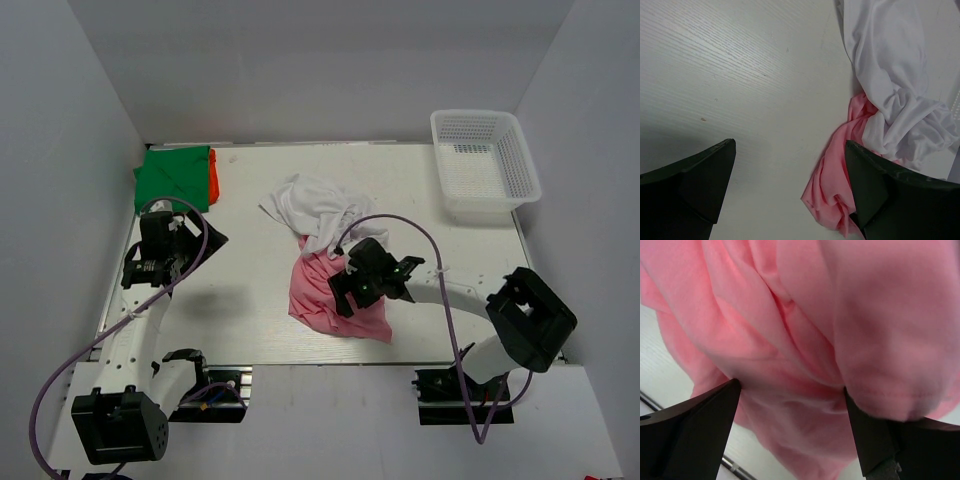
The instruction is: Fold and stack the t-shirts
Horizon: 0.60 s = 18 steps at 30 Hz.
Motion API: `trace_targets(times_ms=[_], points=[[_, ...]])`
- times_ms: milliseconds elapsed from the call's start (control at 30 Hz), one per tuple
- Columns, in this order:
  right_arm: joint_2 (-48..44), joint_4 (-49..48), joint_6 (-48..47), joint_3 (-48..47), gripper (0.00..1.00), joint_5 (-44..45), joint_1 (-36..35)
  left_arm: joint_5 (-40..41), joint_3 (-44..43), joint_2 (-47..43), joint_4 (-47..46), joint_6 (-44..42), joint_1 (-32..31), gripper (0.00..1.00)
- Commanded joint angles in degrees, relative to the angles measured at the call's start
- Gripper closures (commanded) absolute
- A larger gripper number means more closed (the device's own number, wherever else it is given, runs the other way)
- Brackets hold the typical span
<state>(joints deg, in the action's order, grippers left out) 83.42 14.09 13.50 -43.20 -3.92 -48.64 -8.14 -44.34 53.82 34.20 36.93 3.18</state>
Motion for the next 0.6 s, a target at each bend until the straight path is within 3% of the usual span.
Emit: trace_targets(times_ms=[0, 100, 200, 233, 267, 300, 433, 467, 567], points=[[2.27, -6.6, -0.57, 0.48, 0.1, 1.29, -2.24, -0.74, 0.74, -0.03, -0.88, 0.68, -0.19, 0.0], [6.31, -8.55, -2.86, 1.27, 0.1, 2.16, -4.52, -0.74, 0.74, 1.02, -0.88, 0.69, -0.19, 0.0], [10.71, -8.2, -2.51, -0.64, 0.27, 6.99, -6.02, -0.74, 0.74, 1.55, -0.36, 0.69, -0.19, 0.0], [11.76, -6.81, -2.42, -1.09, 0.53, 7.35, -6.29, -0.13, 0.74, 1.55, -0.36, 0.69, -0.19, 0.0], [11.77, -6.18, -1.81, -1.53, 0.91, 9.27, -6.9, -0.12, 0.74, 1.55, -0.36, 0.69, -0.19, 0.0], [11.51, -6.09, -1.29, -2.41, 1.0, 10.24, -7.25, -0.12, 0.22, 1.55, -0.36, 0.69, -0.19, 0.0], [0.63, -4.68, -5.67, -4.08, 1.0, 8.15, -9.19, 1.02, 0.22, 1.55, -0.36, 0.69, -0.19, 0.0], [-5.75, -4.86, -6.02, -4.52, 1.0, 6.84, -9.1, 1.02, -0.39, 2.16, -0.36, 0.69, -0.19, 0.0], [-11.59, -10.8, -5.68, -6.72, 1.0, 4.89, -8.66, 1.02, -0.93, 2.78, 0.26, 1.21, -0.19, 0.0]])
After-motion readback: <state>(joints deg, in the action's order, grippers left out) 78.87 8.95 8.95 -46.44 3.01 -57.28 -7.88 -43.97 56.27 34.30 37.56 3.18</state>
